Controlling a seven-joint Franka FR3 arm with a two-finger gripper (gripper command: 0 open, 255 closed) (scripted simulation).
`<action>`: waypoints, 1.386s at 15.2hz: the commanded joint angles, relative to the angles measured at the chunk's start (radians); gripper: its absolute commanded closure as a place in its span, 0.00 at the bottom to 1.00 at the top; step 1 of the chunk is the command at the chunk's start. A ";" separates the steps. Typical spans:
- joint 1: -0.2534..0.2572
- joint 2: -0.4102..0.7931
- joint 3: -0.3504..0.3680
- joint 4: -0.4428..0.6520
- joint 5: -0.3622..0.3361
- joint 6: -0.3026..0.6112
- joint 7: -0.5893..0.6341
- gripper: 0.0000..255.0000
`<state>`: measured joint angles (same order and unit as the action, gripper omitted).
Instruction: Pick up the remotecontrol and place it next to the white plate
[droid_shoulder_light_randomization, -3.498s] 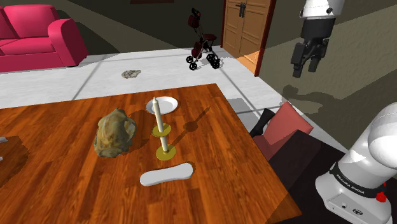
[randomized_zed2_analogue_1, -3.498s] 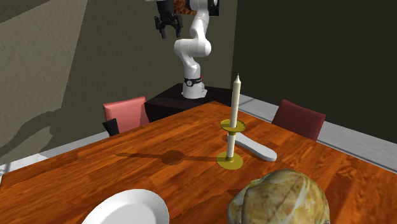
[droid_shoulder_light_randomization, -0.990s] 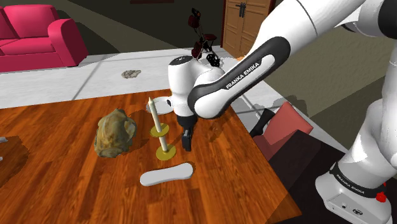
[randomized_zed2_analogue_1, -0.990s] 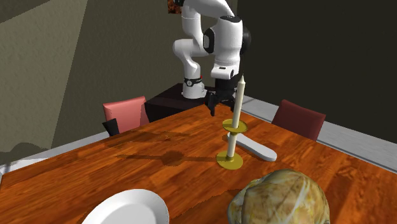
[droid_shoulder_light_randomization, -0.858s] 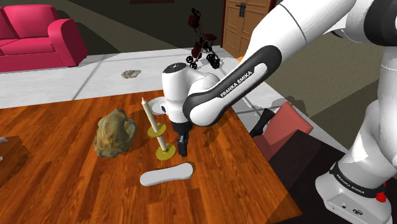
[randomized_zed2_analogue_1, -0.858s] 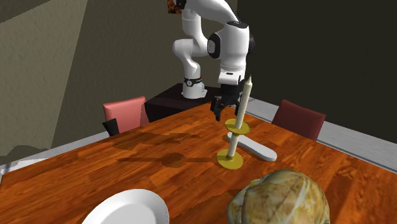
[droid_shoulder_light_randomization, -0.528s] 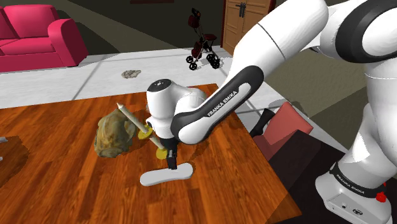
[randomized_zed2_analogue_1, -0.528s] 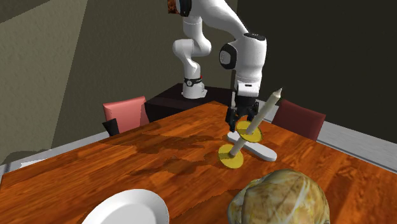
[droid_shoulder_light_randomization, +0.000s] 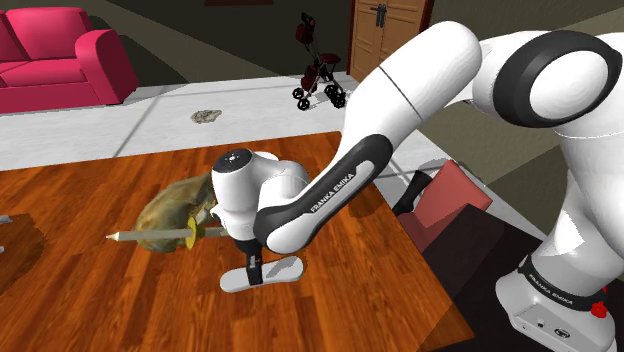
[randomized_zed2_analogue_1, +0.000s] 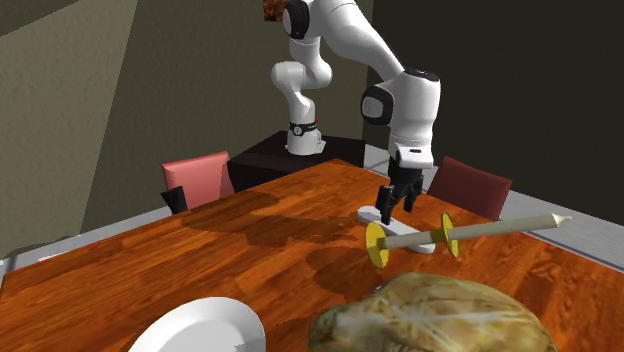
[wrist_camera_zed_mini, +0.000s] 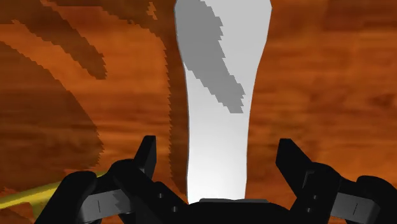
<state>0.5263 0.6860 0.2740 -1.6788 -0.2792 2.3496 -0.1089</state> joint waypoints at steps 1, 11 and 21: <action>0.003 0.038 -0.007 -0.007 -0.006 0.018 0.001 0.00; 0.008 0.053 -0.014 -0.005 -0.007 0.031 0.002 0.00; 0.008 0.053 -0.014 -0.005 -0.007 0.031 0.002 1.00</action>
<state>0.5374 0.7378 0.2616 -1.6782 -0.2865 2.3787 -0.1058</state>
